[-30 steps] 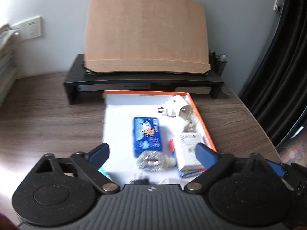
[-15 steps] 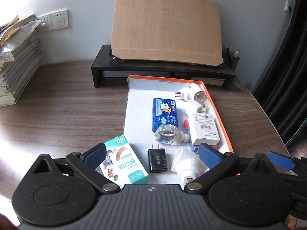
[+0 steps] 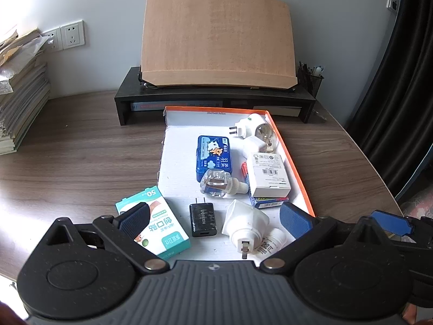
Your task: Organize rigid objects
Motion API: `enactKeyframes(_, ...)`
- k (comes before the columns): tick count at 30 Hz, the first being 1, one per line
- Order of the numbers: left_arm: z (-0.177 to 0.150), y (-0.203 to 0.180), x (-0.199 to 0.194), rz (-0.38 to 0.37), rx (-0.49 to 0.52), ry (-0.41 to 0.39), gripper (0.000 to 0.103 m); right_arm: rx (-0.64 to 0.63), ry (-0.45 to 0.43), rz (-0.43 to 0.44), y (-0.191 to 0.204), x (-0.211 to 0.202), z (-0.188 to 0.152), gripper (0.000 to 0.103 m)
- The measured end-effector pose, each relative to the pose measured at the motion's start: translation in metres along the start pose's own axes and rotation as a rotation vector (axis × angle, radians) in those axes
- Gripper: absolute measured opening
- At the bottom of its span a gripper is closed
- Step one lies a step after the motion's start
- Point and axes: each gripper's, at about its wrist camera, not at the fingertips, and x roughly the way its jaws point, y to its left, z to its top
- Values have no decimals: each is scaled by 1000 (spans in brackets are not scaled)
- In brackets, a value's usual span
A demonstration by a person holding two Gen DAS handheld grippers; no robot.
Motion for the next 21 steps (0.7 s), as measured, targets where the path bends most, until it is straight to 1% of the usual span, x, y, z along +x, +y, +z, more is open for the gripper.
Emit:
enactKeyframes(7,-1,-5,-5,-5,9,-27,103,-5,0,7,-1,-1,0,82)
enactKeyframes(21,-1,-8,-9,1,26,-44,103,-18,-1,24,1,-2,0,82)
